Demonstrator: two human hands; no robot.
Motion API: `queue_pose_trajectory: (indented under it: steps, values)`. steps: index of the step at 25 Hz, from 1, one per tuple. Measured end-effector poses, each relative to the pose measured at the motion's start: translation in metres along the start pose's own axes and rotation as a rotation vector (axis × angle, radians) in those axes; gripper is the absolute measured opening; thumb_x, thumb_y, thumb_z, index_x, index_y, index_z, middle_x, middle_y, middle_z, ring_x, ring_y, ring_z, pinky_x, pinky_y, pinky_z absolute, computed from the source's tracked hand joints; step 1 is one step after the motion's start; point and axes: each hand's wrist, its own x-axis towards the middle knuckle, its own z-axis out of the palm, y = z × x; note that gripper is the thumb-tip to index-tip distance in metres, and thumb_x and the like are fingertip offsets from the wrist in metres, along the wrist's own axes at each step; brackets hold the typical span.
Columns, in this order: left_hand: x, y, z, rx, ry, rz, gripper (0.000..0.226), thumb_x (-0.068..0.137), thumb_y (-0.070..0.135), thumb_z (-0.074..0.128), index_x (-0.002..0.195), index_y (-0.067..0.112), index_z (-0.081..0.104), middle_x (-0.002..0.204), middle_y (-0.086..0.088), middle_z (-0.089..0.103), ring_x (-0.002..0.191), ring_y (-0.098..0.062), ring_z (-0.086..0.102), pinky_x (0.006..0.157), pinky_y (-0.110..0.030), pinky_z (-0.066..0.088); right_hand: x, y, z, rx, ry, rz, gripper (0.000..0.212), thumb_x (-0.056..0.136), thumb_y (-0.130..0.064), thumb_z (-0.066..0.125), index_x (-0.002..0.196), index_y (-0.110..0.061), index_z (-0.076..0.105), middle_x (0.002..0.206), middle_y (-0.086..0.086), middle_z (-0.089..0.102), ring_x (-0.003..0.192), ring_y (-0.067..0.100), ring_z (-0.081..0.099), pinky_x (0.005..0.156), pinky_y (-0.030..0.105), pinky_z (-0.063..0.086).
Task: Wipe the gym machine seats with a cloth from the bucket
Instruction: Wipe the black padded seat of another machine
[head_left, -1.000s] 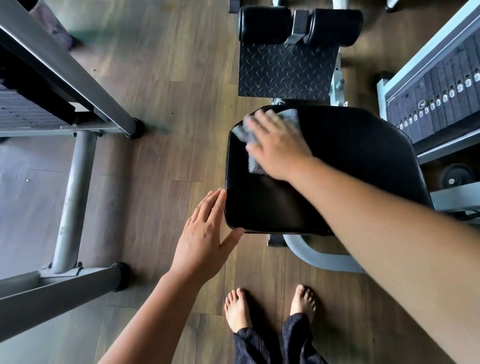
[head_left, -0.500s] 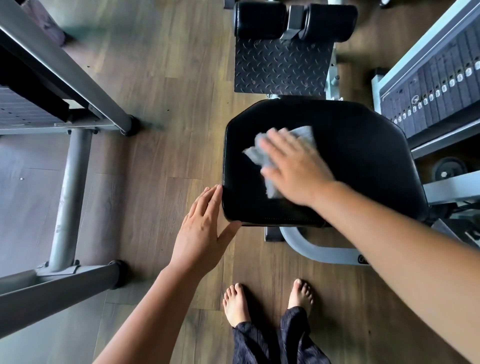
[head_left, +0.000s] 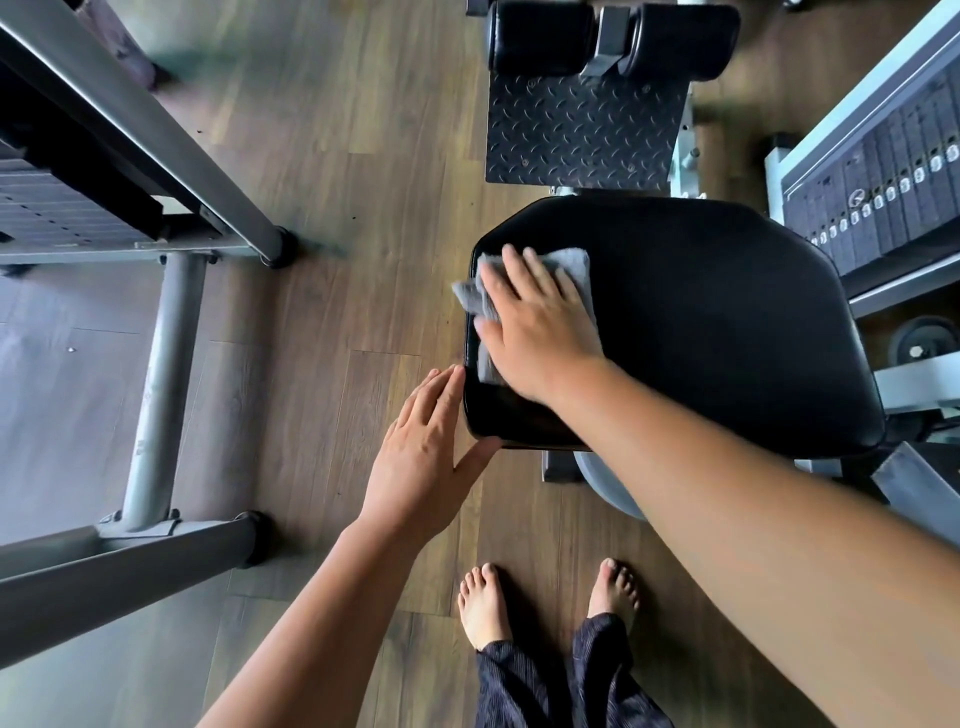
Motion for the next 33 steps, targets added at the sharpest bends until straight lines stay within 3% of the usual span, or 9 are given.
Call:
queue_pose_trajectory:
  steps: [4,8,10,14,16,19,22,28,33]
  values:
    - [-0.001,0.002,0.002,-0.005,0.007,-0.02,0.078,0.096,0.056,0.053,0.16,0.021,0.022,0.163,0.004,0.03,0.152,-0.015,0.022,0.117,-0.037,0.035,0.038,-0.021,-0.002,0.033,0.015,0.124,0.065,0.102,-0.046,0.026,0.161,-0.021,0.014,0.17,0.01,0.008,0.156,0.029,0.004,0.126,0.05,0.007]
    - [-0.002,-0.001,0.001,-0.014,-0.001,-0.02,0.081,0.093,0.061,0.05,0.159,0.019,0.028,0.162,0.0,0.033,0.153,-0.016,0.023,0.119,-0.039,0.033,-0.059,-0.026,0.012,0.05,0.028,-0.082,0.066,0.102,-0.049,0.026,0.161,-0.023,0.015,0.169,0.008,0.01,0.157,0.027,0.007,0.126,0.05,0.01]
    - [-0.002,0.003,0.0,-0.013,0.004,-0.022,0.081,0.093,0.06,0.05,0.159,0.018,0.027,0.163,0.0,0.032,0.153,-0.016,0.023,0.119,-0.038,0.033,-0.057,-0.002,0.008,0.026,0.002,-0.148,0.065,0.101,-0.05,0.027,0.16,-0.026,0.018,0.169,0.005,0.014,0.156,0.025,0.011,0.126,0.047,0.012]
    - [-0.001,0.012,-0.003,0.014,0.01,-0.041,0.077,0.097,0.055,0.05,0.161,0.023,0.019,0.165,0.004,0.027,0.151,-0.017,0.025,0.114,-0.041,0.038,0.017,0.055,-0.01,0.004,0.005,0.105,0.065,0.1,-0.047,0.024,0.161,-0.028,0.011,0.17,0.006,0.01,0.156,0.026,0.007,0.126,0.047,0.01]
    - [-0.003,0.015,-0.002,0.022,0.01,-0.057,0.077,0.098,0.054,0.049,0.161,0.024,0.017,0.165,0.004,0.026,0.15,-0.017,0.025,0.112,-0.041,0.04,0.013,0.057,-0.009,0.013,0.01,0.145,0.067,0.101,-0.048,0.023,0.161,-0.026,0.007,0.17,0.007,0.006,0.157,0.026,0.003,0.126,0.048,0.008]
    - [-0.006,0.02,-0.002,0.001,0.01,-0.073,0.077,0.098,0.051,0.052,0.161,0.023,0.018,0.164,0.003,0.027,0.149,-0.018,0.028,0.112,-0.043,0.04,-0.059,0.047,0.003,-0.014,0.035,-0.023,0.068,0.101,-0.053,0.024,0.161,-0.023,0.013,0.17,0.007,0.01,0.157,0.025,0.007,0.126,0.049,0.014]
    - [-0.006,0.022,-0.004,0.017,0.004,-0.09,0.077,0.098,0.051,0.053,0.161,0.024,0.018,0.164,0.002,0.028,0.149,-0.02,0.031,0.112,-0.045,0.042,-0.104,0.08,0.004,-0.052,0.019,-0.137,0.068,0.099,-0.054,0.027,0.16,-0.025,0.02,0.169,0.003,0.015,0.156,0.023,0.013,0.125,0.046,0.016]
    - [-0.005,0.027,-0.002,0.061,0.002,-0.116,0.077,0.098,0.051,0.052,0.161,0.025,0.016,0.165,0.002,0.028,0.147,-0.023,0.034,0.109,-0.045,0.044,-0.036,0.146,-0.017,-0.003,0.026,0.246,0.065,0.1,-0.051,0.025,0.16,-0.029,0.011,0.17,0.003,0.008,0.157,0.022,0.005,0.127,0.045,0.009]
    - [-0.004,0.027,-0.004,0.086,-0.018,-0.133,0.077,0.098,0.05,0.053,0.161,0.024,0.018,0.164,0.0,0.03,0.146,-0.026,0.036,0.107,-0.047,0.047,-0.134,0.149,-0.007,-0.079,-0.005,-0.05,0.068,0.101,-0.056,0.023,0.161,-0.027,0.011,0.17,0.0,0.004,0.157,0.019,0.002,0.127,0.045,0.009]
